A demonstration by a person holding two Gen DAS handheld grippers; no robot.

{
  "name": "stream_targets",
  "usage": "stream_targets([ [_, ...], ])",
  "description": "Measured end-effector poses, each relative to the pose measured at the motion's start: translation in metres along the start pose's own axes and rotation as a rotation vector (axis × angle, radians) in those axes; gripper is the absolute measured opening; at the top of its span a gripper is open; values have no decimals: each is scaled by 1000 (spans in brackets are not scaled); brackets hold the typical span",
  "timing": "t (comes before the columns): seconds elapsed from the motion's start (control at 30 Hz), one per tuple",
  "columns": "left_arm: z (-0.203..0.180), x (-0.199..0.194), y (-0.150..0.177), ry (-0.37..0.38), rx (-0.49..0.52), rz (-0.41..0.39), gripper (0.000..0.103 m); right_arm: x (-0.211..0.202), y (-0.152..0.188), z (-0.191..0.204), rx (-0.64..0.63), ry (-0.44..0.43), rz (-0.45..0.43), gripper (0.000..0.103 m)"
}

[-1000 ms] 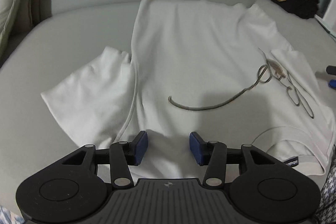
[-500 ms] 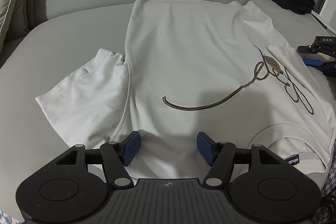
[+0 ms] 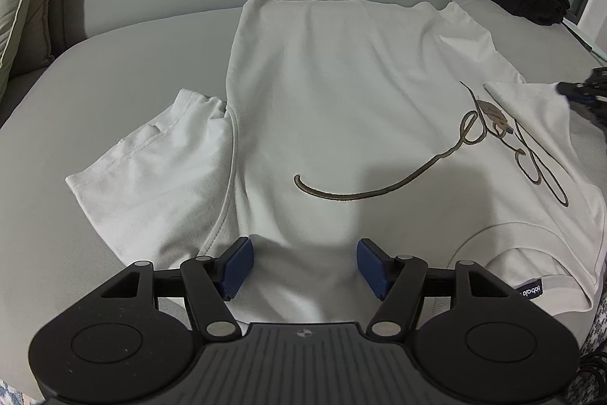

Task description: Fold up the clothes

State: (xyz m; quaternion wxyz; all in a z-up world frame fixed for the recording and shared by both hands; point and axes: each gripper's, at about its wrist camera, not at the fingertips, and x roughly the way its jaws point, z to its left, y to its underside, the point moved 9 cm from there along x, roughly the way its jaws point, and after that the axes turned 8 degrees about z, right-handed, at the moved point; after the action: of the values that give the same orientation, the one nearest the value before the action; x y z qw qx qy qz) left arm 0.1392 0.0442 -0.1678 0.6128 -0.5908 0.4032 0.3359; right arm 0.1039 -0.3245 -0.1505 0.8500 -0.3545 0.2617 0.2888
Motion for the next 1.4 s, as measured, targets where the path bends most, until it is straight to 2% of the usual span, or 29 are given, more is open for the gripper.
stream_targets([
  [0.07, 0, -1, 1, -2, -1, -2, 63, -23, -2, 2, 19, 5, -71, 2],
  [0.17, 0, -2, 1, -4, 2, -5, 63, -69, -7, 2, 41, 45, -226, 2],
  [0.27, 0, -2, 2, -5, 4, -6, 63, -112, -6, -11, 63, 163, -363, 2],
  [0.33, 0, -2, 2, -6, 5, -6, 63, -122, -3, -27, 87, 247, -383, 2],
  [0.43, 0, -2, 2, -7, 4, -7, 63, -112, 3, -55, 147, 357, -324, 2],
  [0.53, 0, -3, 2, -12, 3, -8, 63, -105, 6, -73, 205, 390, -283, 1],
  [0.67, 1, -7, 3, -23, -2, -16, 64, -105, 9, -62, 143, 466, -240, 3],
  [0.7, 2, -9, 3, -26, -7, -24, 62, -108, 11, -60, 141, 468, -230, 4],
  [0.77, 5, -18, 3, -19, -28, -67, 61, -118, 16, -51, 136, 462, -233, 19],
  [0.83, 8, -28, 2, -8, -51, -119, 61, -124, 21, -34, 87, 455, -252, 27],
  [0.93, 11, -30, 0, -13, -78, -135, 61, -115, 36, 2, -30, 390, -210, 28],
  [0.97, 12, -29, -1, -19, -85, -130, 60, -106, 45, 16, -73, 347, -165, 28],
  [1.03, 11, -22, -1, -45, -85, -93, 60, -74, 67, 40, -145, 233, -21, 25],
  [1.1, 10, -13, 3, -84, -61, -28, 59, -41, 87, 50, -196, 216, 96, 20],
  [1.13, 7, -11, 5, -104, -31, -5, 60, -26, 95, 50, -207, 228, 138, 20],
  [1.2, 3, -11, 9, -136, 21, 21, 60, -10, 101, 32, -172, 348, 173, 20],
  [1.23, 3, -13, 11, -145, 38, 28, 60, -8, 102, 18, -140, 434, 181, 11],
  [1.27, 6, -17, 14, -140, 28, 21, 59, -11, 102, 6, -100, 472, 180, 0],
  [1.33, 21, -34, 16, -114, -43, -33, 49, -20, 100, -8, -34, 468, 172, 0],
  [1.4, 38, -52, 19, -95, -118, -94, 50, -36, 100, -4, -66, 503, 150, 0],
])
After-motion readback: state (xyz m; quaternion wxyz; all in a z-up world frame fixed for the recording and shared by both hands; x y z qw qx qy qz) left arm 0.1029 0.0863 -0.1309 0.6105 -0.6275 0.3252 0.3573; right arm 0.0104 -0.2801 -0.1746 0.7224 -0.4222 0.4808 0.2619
